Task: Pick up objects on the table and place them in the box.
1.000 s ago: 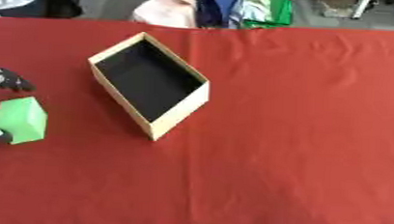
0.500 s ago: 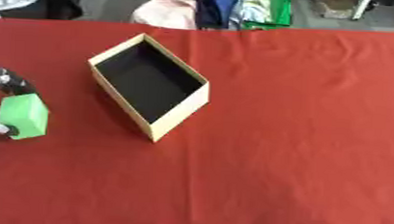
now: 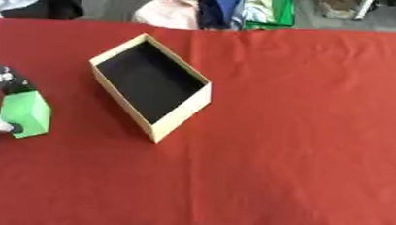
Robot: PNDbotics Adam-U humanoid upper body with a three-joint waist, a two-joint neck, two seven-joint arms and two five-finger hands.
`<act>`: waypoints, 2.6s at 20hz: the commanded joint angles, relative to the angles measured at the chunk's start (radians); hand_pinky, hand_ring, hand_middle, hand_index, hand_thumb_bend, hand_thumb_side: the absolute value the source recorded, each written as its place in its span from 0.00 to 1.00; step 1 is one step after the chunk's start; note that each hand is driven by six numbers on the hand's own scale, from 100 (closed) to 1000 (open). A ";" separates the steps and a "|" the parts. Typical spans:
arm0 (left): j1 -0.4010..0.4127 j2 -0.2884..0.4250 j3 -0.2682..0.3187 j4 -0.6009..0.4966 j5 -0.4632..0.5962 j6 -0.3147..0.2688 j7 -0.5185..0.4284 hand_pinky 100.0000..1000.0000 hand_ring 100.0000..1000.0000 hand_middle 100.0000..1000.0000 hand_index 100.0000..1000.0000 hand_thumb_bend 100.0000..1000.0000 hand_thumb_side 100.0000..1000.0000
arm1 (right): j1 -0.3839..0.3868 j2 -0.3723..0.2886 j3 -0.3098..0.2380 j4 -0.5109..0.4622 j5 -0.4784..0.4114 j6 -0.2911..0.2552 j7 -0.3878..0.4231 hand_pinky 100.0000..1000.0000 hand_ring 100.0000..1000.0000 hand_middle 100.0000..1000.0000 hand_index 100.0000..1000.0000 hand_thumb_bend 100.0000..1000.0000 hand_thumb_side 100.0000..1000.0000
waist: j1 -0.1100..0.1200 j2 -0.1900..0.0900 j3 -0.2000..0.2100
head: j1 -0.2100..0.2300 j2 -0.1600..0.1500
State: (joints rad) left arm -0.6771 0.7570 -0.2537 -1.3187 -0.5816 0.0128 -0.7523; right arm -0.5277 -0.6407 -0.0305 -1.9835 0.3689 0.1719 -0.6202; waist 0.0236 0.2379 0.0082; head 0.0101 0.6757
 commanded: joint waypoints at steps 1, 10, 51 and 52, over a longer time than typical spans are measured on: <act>-0.015 0.040 0.019 -0.026 -0.005 0.003 0.020 0.77 0.71 0.60 0.75 0.32 0.00 | -0.011 -0.021 -0.008 -0.016 -0.002 0.000 0.001 0.77 0.73 0.74 0.74 0.00 0.02 | 0.010 -0.006 0.002 | 0.003 -0.005; -0.113 0.033 0.057 -0.074 0.015 -0.007 0.064 0.77 0.71 0.60 0.75 0.24 0.00 | -0.018 -0.025 -0.005 -0.016 -0.002 -0.003 0.004 0.77 0.73 0.74 0.74 0.00 0.02 | 0.017 -0.006 0.004 | 0.014 -0.004; -0.393 -0.341 0.086 0.324 -0.143 -0.245 0.361 0.81 0.75 0.72 0.89 0.32 0.00 | -0.062 0.012 0.009 -0.016 -0.014 -0.012 0.023 0.78 0.73 0.74 0.74 0.00 0.02 | 0.028 0.030 -0.089 | 0.008 -0.017; -0.391 -0.340 0.086 0.330 -0.158 -0.248 0.351 0.81 0.76 0.73 0.89 0.33 0.00 | -0.062 0.012 0.008 -0.016 -0.014 -0.012 0.023 0.78 0.73 0.74 0.74 0.00 0.02 | 0.029 0.031 -0.089 | 0.007 -0.016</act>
State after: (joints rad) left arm -1.0537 0.4040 -0.1798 -0.9864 -0.7200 -0.2277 -0.3952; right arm -0.5724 -0.6115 -0.0173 -1.9835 0.3595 0.1587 -0.5983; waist 0.0417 0.2721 -0.0799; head 0.0197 0.6584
